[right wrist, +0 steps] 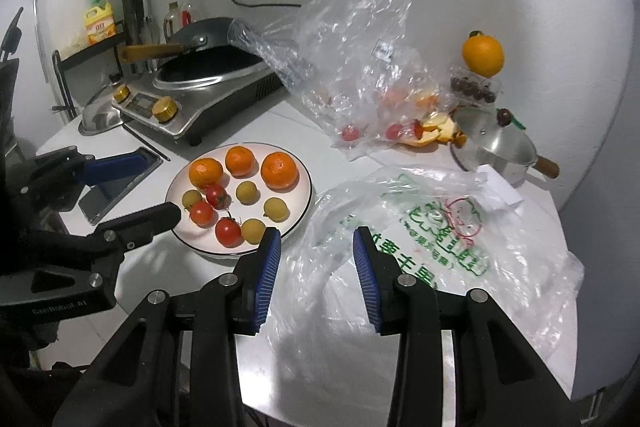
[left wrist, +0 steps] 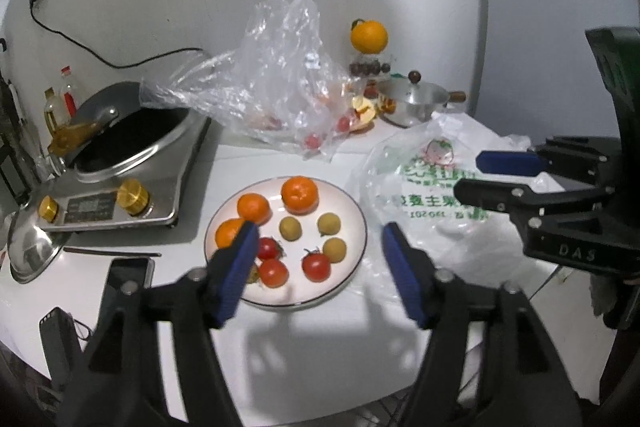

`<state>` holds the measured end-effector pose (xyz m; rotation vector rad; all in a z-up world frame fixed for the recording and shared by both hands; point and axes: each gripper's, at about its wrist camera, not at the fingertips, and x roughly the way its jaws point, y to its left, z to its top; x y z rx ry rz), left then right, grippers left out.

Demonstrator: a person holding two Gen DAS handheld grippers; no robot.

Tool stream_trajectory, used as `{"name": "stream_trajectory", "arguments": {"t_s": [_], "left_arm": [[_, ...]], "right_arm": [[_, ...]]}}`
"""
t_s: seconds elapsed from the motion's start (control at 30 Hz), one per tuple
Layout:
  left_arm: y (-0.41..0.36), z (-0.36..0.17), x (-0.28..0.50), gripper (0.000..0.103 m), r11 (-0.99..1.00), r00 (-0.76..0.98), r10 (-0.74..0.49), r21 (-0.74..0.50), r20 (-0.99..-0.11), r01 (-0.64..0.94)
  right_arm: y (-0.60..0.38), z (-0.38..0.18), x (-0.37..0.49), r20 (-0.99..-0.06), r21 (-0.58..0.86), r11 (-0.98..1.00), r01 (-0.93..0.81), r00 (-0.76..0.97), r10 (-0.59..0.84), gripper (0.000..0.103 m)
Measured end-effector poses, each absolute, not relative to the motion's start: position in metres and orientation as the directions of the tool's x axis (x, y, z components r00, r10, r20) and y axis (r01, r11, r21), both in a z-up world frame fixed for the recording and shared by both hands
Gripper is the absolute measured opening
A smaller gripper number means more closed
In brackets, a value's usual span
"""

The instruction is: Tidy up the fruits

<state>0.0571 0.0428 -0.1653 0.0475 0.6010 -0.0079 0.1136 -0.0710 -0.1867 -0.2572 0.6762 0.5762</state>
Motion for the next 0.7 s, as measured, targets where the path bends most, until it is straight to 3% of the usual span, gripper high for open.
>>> {"name": "stream_trajectory", "arguments": {"t_s": [0.23, 0.37, 0.47, 0.7], "left_arm": [[0.032, -0.143, 0.031, 0.074, 1.0, 0.849, -0.01, 0.017, -0.528, 0.023], [0.024, -0.129, 0.017, 0.081, 0.999, 0.866, -0.016, 0.019, -0.499, 0.029], [0.018, -0.118, 0.006, 0.082, 0.999, 0.88, -0.022, 0.02, -0.475, 0.036], [0.009, -0.095, -0.011, 0.087, 0.998, 0.904, -0.038, 0.037, -0.425, 0.059]], "right_arm": [[-0.087, -0.166, 0.087, -0.604, -0.049, 0.828, -0.559, 0.677, 0.421, 0.04], [-0.096, -0.153, 0.073, -0.572, -0.056, 0.832, -0.551, 0.701, 0.426, 0.041], [-0.103, -0.144, 0.062, -0.549, -0.058, 0.835, -0.547, 0.716, 0.43, 0.051], [-0.123, -0.121, 0.039, -0.495, -0.055, 0.86, -0.508, 0.762, 0.418, 0.051]]}}
